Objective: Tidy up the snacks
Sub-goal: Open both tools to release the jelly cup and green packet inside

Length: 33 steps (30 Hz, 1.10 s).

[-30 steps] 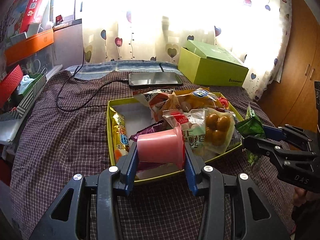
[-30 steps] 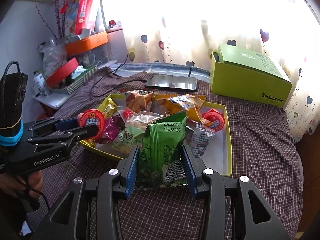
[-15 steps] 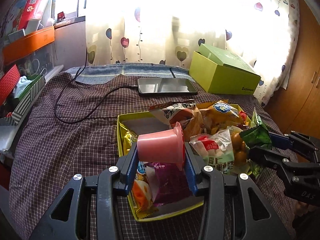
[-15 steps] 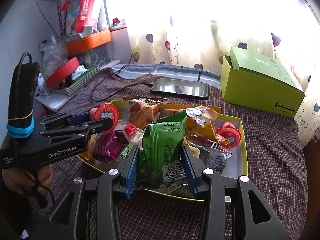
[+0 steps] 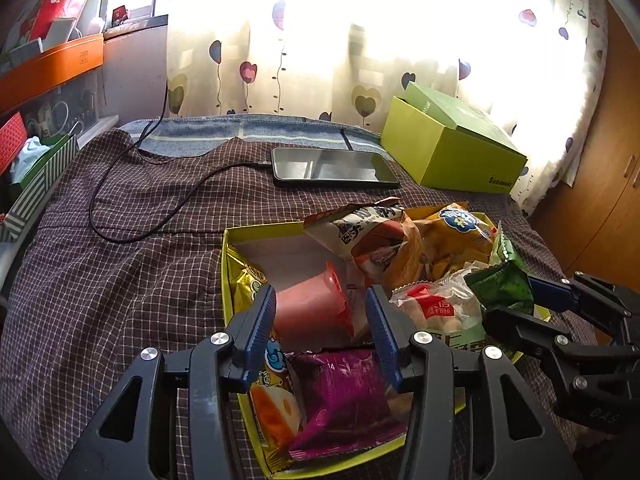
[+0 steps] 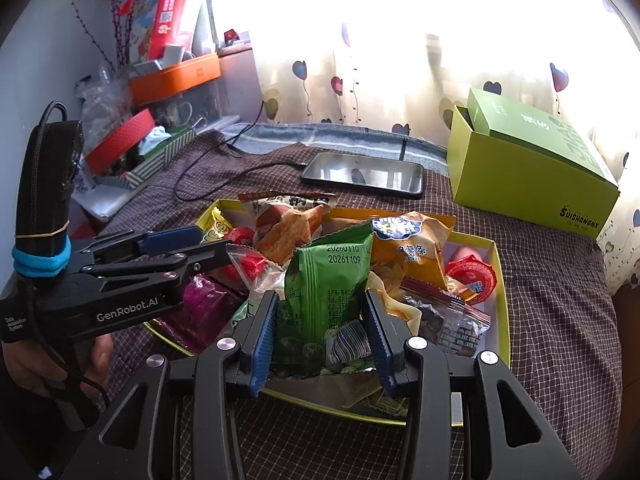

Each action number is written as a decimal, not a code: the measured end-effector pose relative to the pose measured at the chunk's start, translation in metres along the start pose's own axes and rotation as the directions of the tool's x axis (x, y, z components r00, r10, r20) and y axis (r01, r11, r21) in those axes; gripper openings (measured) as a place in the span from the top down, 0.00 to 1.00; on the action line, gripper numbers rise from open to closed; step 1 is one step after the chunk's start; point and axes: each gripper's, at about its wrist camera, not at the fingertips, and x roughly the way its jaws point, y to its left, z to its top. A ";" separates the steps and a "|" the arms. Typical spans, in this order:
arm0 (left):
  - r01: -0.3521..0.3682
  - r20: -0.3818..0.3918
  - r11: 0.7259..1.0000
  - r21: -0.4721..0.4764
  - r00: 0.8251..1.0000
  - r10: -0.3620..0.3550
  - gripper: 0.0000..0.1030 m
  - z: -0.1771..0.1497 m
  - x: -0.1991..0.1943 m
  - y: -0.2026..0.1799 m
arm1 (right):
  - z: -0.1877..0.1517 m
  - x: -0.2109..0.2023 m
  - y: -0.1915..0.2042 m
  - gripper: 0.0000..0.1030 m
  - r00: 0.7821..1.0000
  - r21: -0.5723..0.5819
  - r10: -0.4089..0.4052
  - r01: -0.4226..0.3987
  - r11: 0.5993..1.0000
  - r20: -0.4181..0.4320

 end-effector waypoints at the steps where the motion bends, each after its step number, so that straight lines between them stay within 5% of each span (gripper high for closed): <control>1: 0.001 0.005 1.000 -0.006 1.000 -0.001 0.50 0.000 -0.001 0.001 | 0.000 0.000 0.000 0.60 1.000 -0.002 0.000 0.000 1.000 0.003; 19: 0.014 0.016 1.000 -0.021 1.000 -0.013 0.50 -0.021 -0.024 -0.011 | 0.000 -0.014 -0.004 0.53 0.998 -0.032 0.012 -0.010 0.999 0.058; 29: 0.021 0.020 1.000 -0.015 1.000 -0.020 0.50 -0.028 -0.036 -0.015 | -0.020 -0.043 -0.028 0.54 0.996 0.042 0.001 -0.005 0.999 0.086; 33: 0.027 0.018 1.000 -0.012 0.999 -0.027 0.50 -0.032 -0.039 -0.018 | -0.029 -0.035 -0.020 0.64 0.999 0.025 -0.003 0.002 1.000 0.034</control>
